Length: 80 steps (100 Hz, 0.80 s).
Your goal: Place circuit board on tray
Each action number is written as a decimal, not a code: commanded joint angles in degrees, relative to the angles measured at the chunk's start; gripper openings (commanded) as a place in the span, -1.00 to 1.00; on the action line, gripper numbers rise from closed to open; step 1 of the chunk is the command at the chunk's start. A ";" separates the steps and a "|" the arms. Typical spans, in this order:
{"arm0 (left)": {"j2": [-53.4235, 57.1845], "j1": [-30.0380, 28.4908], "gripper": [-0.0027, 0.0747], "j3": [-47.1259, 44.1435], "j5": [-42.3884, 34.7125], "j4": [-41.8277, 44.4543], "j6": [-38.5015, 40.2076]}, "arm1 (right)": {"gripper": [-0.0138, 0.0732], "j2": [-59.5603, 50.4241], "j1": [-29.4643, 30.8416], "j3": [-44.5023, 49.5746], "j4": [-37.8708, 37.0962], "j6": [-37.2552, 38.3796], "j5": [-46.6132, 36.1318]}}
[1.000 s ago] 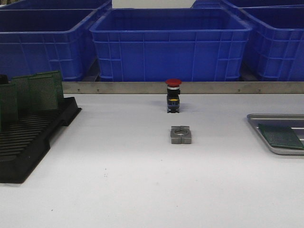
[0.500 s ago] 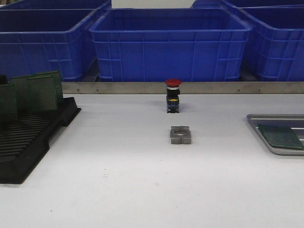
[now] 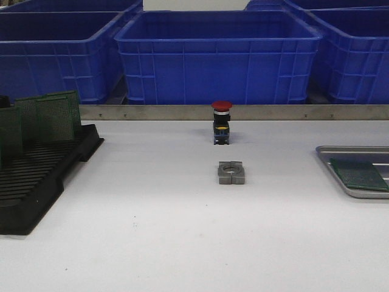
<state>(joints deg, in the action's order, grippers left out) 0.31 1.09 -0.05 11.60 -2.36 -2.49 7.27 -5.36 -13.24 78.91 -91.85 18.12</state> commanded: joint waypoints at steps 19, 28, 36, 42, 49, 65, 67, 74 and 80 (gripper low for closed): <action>1.70 0.08 -0.98 -2.70 -4.58 -0.10 0.48 | -0.93 0.64 -0.13 -1.48 2.08 -0.35 -0.64; 1.70 0.08 -0.98 -2.70 -4.58 -0.10 0.48 | -0.93 0.64 -0.13 -1.48 1.96 -0.35 -4.02; 1.70 0.08 -0.98 -2.70 -4.58 -0.10 0.48 | -0.93 0.64 -0.13 -1.48 2.03 -0.35 -7.97; 1.70 0.08 -0.98 -2.70 -4.58 -0.10 0.48 | -0.93 0.64 -0.13 -1.48 2.03 -0.35 -10.16; 1.70 0.08 -0.98 -2.70 -4.58 -0.10 0.48 | -0.93 0.64 -0.08 -1.22 1.96 0.07 -13.94; 1.70 0.08 -0.98 -2.70 -4.58 -0.10 0.48 | -0.93 0.64 1.09 0.54 -17.57 18.19 -19.18; 1.70 0.08 -0.98 -2.70 -4.58 -0.10 0.48 | -0.93 0.64 1.34 0.93 -20.62 23.04 -19.46; 1.70 0.08 -0.98 -2.70 -4.58 -0.10 0.48 | -0.93 0.64 2.32 2.49 -38.18 41.56 -21.08; 1.70 0.08 -0.98 -2.70 -4.58 -0.10 0.48 | -0.93 0.64 3.55 4.15 -54.17 56.92 -22.75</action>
<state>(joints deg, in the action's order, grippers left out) 0.31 1.09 -0.05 11.60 -2.36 -2.49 7.27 -3.40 -9.49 46.08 -57.36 0.00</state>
